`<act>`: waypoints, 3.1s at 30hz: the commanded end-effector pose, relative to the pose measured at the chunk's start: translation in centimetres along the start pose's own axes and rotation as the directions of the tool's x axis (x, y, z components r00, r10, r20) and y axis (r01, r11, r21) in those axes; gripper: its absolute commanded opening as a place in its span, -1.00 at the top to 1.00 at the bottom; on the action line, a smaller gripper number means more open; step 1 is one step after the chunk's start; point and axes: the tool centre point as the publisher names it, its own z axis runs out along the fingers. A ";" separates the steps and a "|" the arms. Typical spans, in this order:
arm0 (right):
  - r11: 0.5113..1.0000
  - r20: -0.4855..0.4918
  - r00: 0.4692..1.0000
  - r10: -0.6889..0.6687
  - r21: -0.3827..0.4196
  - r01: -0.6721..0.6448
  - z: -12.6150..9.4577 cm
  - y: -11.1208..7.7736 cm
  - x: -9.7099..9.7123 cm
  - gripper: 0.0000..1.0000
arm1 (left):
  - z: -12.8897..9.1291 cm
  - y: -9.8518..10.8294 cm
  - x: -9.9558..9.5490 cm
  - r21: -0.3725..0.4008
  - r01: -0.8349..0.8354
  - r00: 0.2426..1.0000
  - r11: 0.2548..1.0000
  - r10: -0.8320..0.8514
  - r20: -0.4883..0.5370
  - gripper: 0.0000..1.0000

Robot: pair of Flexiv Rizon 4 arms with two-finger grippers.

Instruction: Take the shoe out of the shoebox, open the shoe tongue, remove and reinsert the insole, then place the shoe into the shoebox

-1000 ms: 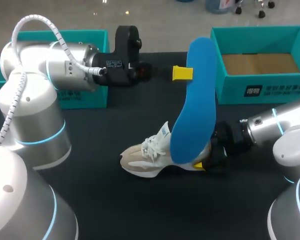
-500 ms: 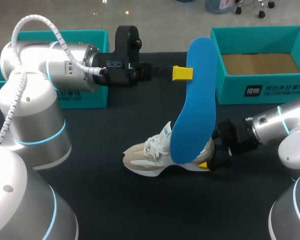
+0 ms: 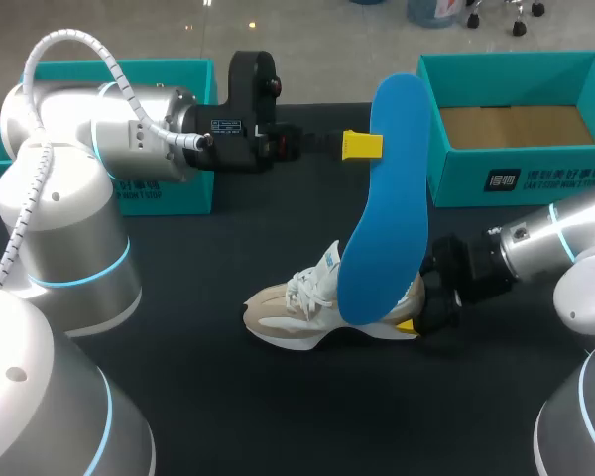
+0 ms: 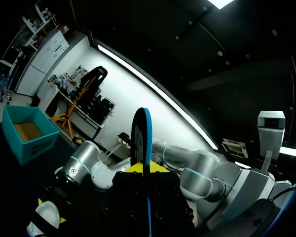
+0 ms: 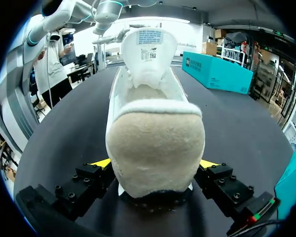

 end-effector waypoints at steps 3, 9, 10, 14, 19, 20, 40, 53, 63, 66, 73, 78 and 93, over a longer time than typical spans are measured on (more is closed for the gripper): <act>0.992 0.002 1.000 -0.013 0.129 0.013 -1.4 1.2 0.1 -1.00 | 0.1 0.1 0.0 0.001 0.000 1.000 1.000 0.000 0.001 1.00; 0.958 0.004 1.000 0.013 0.286 -0.014 -3.1 1.8 0.0 -1.00 | 0.1 0.1 0.0 0.001 0.000 1.000 1.000 0.000 0.001 1.00; 0.952 0.007 1.000 0.014 0.306 -0.016 -3.4 1.9 -0.1 -1.00 | 0.1 0.1 0.0 0.001 0.000 1.000 1.000 0.000 0.001 1.00; 0.902 0.050 0.999 0.017 0.430 -0.037 -4.3 2.1 -0.3 -1.00 | 0.1 0.1 0.0 0.001 0.000 1.000 1.000 0.000 0.001 1.00; 0.879 0.068 0.998 0.003 0.475 -0.035 -4.5 2.2 -0.3 -1.00 | 0.1 0.1 0.0 0.001 0.000 1.000 1.000 0.000 0.001 1.00; 0.879 0.068 0.998 0.003 0.475 -0.035 -4.5 2.2 -0.3 -1.00 | 0.1 0.1 0.0 0.001 0.000 1.000 1.000 0.000 0.001 1.00; 0.671 0.033 0.984 -0.175 0.736 0.095 -5.4 4.5 -0.6 -1.00 | 0.1 0.1 0.0 0.001 0.000 1.000 1.000 0.000 0.001 1.00; 0.624 -0.022 0.992 -0.121 0.776 0.094 -6.0 5.4 -0.3 -1.00 | 0.1 0.1 0.0 0.001 0.000 1.000 1.000 0.000 0.001 1.00; 0.638 -0.015 0.993 -0.117 0.765 0.087 -5.7 5.4 0.0 -1.00 | 0.1 0.1 0.0 0.001 0.000 1.000 1.000 0.000 0.001 1.00; 0.638 -0.015 0.993 -0.117 0.765 0.087 -5.7 5.4 0.0 -1.00 | 0.1 0.1 0.0 0.001 0.000 1.000 1.000 0.000 0.001 1.00; 0.638 -0.015 0.993 -0.117 0.765 0.087 -5.7 5.4 0.0 -1.00 | 0.1 0.1 0.0 0.001 0.000 1.000 1.000 0.000 0.001 1.00; 0.638 -0.015 0.993 -0.117 0.765 0.087 -5.7 5.4 0.0 -1.00 | 0.1 0.1 0.0 0.001 0.000 1.000 1.000 0.000 0.001 1.00; 0.638 -0.015 0.993 -0.117 0.765 0.087 -5.7 5.4 0.0 -1.00 | 0.1 0.1 0.0 0.001 0.000 1.000 1.000 0.000 0.001 1.00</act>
